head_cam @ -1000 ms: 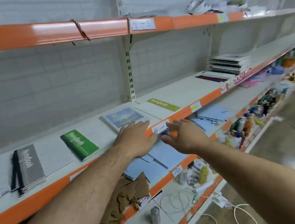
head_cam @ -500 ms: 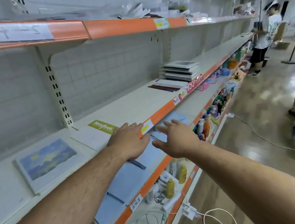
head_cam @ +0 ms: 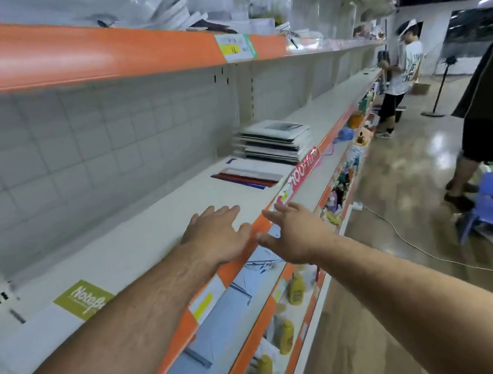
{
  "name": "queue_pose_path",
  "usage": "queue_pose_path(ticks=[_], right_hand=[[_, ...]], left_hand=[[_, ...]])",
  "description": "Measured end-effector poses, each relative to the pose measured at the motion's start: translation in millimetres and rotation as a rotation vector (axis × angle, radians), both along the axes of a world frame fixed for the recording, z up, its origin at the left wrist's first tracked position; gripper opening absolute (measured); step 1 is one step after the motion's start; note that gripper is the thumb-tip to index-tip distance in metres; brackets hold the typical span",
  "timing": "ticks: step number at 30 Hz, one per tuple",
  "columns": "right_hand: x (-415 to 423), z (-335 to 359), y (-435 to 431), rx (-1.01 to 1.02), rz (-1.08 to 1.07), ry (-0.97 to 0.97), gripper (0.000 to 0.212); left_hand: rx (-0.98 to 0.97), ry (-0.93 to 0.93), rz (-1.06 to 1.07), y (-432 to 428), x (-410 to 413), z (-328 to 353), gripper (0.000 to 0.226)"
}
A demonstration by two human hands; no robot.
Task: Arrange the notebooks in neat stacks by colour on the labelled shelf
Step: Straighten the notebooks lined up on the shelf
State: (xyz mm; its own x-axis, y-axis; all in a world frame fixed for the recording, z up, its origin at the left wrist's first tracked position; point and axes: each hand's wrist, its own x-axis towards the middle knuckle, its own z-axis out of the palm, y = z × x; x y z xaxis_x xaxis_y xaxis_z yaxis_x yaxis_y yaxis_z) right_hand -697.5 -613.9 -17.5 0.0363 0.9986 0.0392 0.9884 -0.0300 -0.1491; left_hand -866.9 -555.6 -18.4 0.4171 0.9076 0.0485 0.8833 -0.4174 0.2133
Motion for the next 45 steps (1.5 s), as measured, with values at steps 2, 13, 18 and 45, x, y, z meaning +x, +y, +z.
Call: queue_pose_path(ticks=[2,13,18,45], right_hand=[[9.2,-3.0,19.3,-0.009,0.007,0.001,0.073],[77.0,-25.0,145.4,-0.010,0.138,0.058,0.071],[118.7,-18.1,203.1,-0.022,0.168,0.100,0.052],[153.8,-29.6,312.1,0.021,0.344,0.010,0.052]], left_hand=[[-0.003,0.026,-0.004,16.5,9.4,-0.7,0.061],[-0.078,0.060,0.101,110.2,67.8,-19.1,0.064],[-0.086,-0.130,0.309,150.1,103.1,-19.8,0.054],[-0.290,-0.963,1.011,199.4,139.0,-28.9,0.016]])
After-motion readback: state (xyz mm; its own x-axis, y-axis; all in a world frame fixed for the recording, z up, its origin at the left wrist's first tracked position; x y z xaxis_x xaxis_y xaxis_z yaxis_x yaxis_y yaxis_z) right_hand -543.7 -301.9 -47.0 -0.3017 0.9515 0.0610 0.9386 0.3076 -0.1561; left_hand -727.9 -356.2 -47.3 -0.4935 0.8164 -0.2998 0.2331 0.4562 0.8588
